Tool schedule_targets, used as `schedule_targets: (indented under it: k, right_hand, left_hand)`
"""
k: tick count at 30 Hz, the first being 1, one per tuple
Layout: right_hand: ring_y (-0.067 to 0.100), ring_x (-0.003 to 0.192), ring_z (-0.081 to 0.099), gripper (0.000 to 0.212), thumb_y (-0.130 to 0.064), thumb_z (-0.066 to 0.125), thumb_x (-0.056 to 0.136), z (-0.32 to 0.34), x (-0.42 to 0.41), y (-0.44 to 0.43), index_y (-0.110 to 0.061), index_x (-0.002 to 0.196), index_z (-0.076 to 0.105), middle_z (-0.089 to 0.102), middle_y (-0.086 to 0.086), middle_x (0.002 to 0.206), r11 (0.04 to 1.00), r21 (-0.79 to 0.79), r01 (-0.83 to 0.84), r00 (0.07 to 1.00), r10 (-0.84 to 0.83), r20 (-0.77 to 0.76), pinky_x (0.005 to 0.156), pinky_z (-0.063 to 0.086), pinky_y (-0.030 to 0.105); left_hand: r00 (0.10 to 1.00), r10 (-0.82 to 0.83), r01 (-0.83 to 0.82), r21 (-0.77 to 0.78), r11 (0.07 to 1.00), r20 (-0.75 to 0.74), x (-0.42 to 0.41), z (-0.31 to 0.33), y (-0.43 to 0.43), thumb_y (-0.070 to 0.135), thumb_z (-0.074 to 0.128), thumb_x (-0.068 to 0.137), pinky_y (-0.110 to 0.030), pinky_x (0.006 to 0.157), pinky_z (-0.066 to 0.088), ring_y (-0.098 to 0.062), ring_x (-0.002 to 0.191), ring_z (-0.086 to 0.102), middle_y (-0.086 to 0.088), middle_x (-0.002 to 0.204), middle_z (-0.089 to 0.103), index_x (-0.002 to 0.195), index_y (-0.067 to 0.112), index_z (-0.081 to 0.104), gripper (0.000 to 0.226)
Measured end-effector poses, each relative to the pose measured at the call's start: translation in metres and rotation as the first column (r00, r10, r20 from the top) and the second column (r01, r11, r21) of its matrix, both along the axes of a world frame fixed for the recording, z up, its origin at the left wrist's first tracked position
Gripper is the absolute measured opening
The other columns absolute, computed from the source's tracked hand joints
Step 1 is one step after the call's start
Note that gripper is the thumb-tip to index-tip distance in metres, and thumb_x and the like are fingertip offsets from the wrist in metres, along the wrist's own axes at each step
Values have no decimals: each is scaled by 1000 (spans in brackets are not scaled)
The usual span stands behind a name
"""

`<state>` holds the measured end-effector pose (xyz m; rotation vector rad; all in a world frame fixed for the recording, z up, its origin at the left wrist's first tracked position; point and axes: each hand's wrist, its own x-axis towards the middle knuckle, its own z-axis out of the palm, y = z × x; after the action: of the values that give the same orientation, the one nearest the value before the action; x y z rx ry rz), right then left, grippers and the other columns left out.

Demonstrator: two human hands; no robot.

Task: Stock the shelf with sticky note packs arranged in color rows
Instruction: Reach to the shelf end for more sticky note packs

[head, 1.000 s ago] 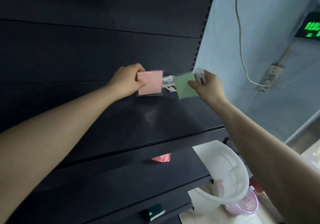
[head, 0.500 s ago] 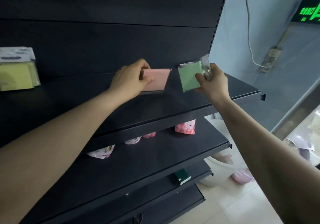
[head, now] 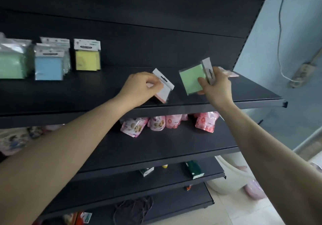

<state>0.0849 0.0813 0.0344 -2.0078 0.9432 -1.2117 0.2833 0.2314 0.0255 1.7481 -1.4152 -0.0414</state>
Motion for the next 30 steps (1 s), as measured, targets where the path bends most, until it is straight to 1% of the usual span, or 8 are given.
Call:
schedule_targets:
  k: [3,7,8,11,13,18,22,30]
  right_hand:
    - [19,86,68,13,-16,61,88,0,10,23,-14,100,57,66,3,96,998,-14,-56,998,57,17,61,61,33]
    - [14,79,69,7,-17,62,89,-5,33,60,-21,89,56,65,-4,87,990,-34,-134,991,134,7,60,60,27]
    - [11,77,68,8,-17,62,89,-7,40,69,-22,88,56,66,-5,86,987,-35,-154,988,154,6,60,59,26]
    - [7,70,69,8,-20,63,89,-8,66,91,-17,96,61,68,-4,87,981,-60,-184,983,183,-27,61,58,23]
    - [6,67,69,11,-21,63,89,-3,87,105,-15,98,62,69,-3,88,976,-70,-207,977,204,-59,60,56,22]
    - [10,71,70,15,-19,64,87,10,156,138,-13,100,64,70,-1,89,961,-86,-262,963,256,-81,73,59,40]
    - [11,75,69,17,-17,67,86,14,214,161,-14,103,66,69,-2,91,960,-56,-276,961,273,-47,73,60,41]
    - [23,79,66,9,-18,67,85,14,308,209,-19,93,65,68,3,84,957,-106,-270,961,260,-97,80,55,45]
  left_hand:
    - [995,78,-77,-17,997,58,5,-9,28,9,66,85,-25,101,42,-11,115,54,5,125,57,118,17,68,34]
    - [982,180,-180,-5,984,52,14,-15,75,1,61,86,0,96,20,-9,123,39,-1,141,36,143,25,43,65]
    - [979,197,-198,7,980,51,17,-16,86,1,59,87,-1,96,21,-12,122,41,-2,142,37,145,26,40,66]
    - [968,252,-252,-4,968,20,32,-13,119,8,60,90,-21,93,40,-18,103,57,-1,128,58,142,29,42,59]
    - [950,308,-305,-51,951,46,47,-8,140,12,62,90,-28,92,45,-16,103,59,3,118,63,129,26,53,43]
    - [907,406,-396,-99,913,112,110,3,183,24,59,93,-34,81,49,-19,94,61,3,105,65,107,23,53,16]
    - [844,515,-508,-82,857,152,169,16,217,31,51,96,-44,73,50,-35,81,61,-8,93,64,110,19,43,20]
    - [817,569,-543,-207,814,93,272,37,276,20,53,93,-41,80,47,-31,91,59,-5,102,66,128,29,44,37]
